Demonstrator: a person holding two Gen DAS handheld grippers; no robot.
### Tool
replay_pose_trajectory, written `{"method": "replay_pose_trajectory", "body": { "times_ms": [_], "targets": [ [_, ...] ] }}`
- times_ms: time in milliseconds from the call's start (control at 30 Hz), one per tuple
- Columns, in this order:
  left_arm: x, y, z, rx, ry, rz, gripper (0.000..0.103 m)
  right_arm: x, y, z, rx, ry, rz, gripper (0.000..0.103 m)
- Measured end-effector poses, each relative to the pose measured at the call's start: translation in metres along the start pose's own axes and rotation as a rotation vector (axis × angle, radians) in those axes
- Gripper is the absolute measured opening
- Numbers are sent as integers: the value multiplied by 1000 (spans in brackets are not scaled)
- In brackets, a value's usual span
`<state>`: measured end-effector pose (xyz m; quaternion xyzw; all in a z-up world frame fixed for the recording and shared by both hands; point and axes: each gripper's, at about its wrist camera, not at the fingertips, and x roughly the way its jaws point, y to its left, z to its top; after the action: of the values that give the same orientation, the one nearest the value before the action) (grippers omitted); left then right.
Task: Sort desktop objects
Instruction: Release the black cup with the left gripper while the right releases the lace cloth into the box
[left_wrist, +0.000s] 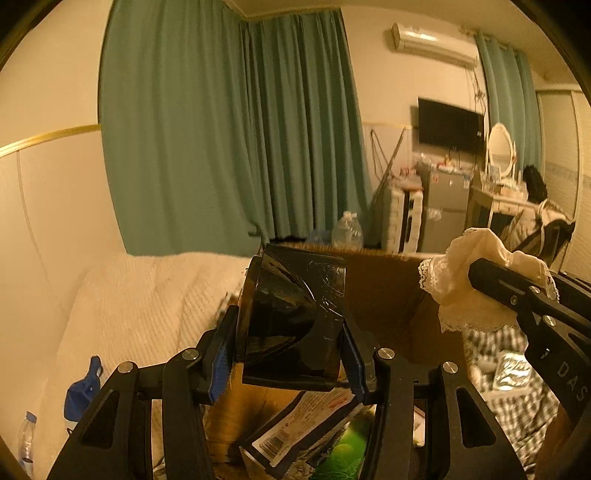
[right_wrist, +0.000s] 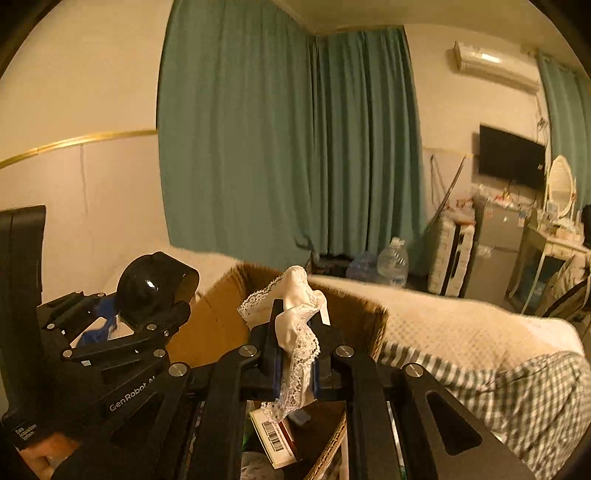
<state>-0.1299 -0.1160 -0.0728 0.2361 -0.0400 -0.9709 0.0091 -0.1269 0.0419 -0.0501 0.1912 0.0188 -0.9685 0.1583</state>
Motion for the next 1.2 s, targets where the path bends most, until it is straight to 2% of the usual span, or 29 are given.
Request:
{"method": "replay_pose_trajectory", "body": {
  "times_ms": [333,600,667,733,767,800,833,867,933,1000,1133,1200],
  "targets": [
    [34,-5,-14,12,91,21,52,65,-5,-32,36,174,84,10],
    [65,-8,-25,29,166,24,52,97,-9,-42,27,261,85,13],
    [68,-9,-27,36,178,25,55,103,-10,-44,22,275,79,13],
    [67,-9,-26,41,181,30,59,103,-9,-43,22,273,78,15],
    [65,-10,-25,44,175,36,64,102,-7,-41,19,270,78,17],
    [62,-10,-24,50,162,51,72,101,-7,-40,14,263,72,24],
    [58,-11,-22,52,149,62,75,97,-7,-38,8,250,58,29],
    [54,-11,-21,52,137,68,76,94,-6,-36,6,241,48,36],
    [40,-12,-17,50,109,66,77,84,-7,-31,8,209,33,38],
    [30,-11,-15,48,84,67,81,73,-8,-24,18,179,21,45],
    [9,-10,-8,44,33,58,82,48,-11,-11,31,114,-6,49],
    [-1,-11,-4,44,9,53,86,36,-12,-5,36,84,-16,51]
  ]
}}
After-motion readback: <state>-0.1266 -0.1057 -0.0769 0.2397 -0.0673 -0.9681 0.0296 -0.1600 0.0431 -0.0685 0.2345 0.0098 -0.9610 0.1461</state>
